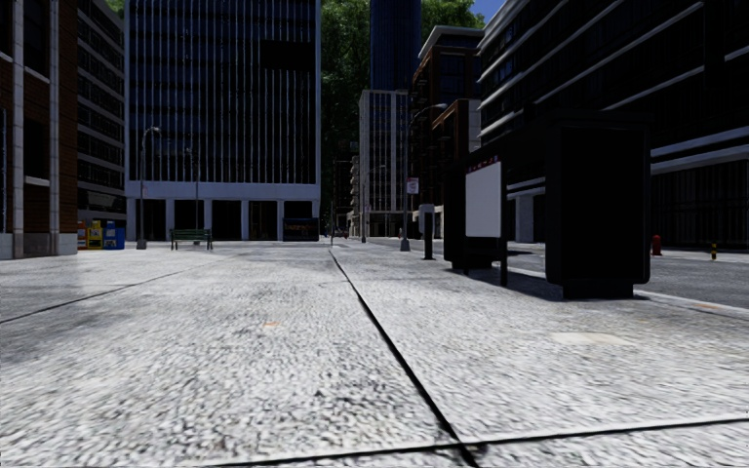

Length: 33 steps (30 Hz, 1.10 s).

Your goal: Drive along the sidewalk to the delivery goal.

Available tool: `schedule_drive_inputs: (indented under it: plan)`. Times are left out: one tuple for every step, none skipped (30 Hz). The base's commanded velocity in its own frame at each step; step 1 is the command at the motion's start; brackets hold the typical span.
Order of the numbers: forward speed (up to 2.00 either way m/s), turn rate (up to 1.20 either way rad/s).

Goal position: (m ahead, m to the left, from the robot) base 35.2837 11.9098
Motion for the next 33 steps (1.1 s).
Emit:
schedule_drive_inputs:
  plan:
    - [2.0, 0.0]
    - [2.0, 0.0]
    - [2.0, 0.0]
    - [2.0, 0.0]
    - [2.0, 0.0]
    - [2.0, 0.0]
    - [2.0, 0.0]
    - [2.0, 0.0]
    - [2.0, 0.0]
    - [2.0, 0.0]
    - [2.0, 0.0]
    - [2.0, 0.0]
    - [2.0, 0.0]
    - [2.0, 0.0]
    - [2.0, 0.0]
    - [2.0, 0.0]
    - [2.0, 0.0]
    - [2.0, 0.0]
    - [2.0, 0.0]
    - [2.0, 0.0]
    - [2.0, 0.0]
    - [2.0, 0.0]
    - [2.0, 0.0]
    - [2.0, 0.0]
    - [2.0, 0.0]
    - [2.0, 0.0]
    - [2.0, 0.0]
    - [2.0, 0.0]
    - [2.0, 0.0]
    - [2.0, 0.0]
    - [2.0, 0.0]
    - [2.0, 0.0]
    - [2.0, 0.0]
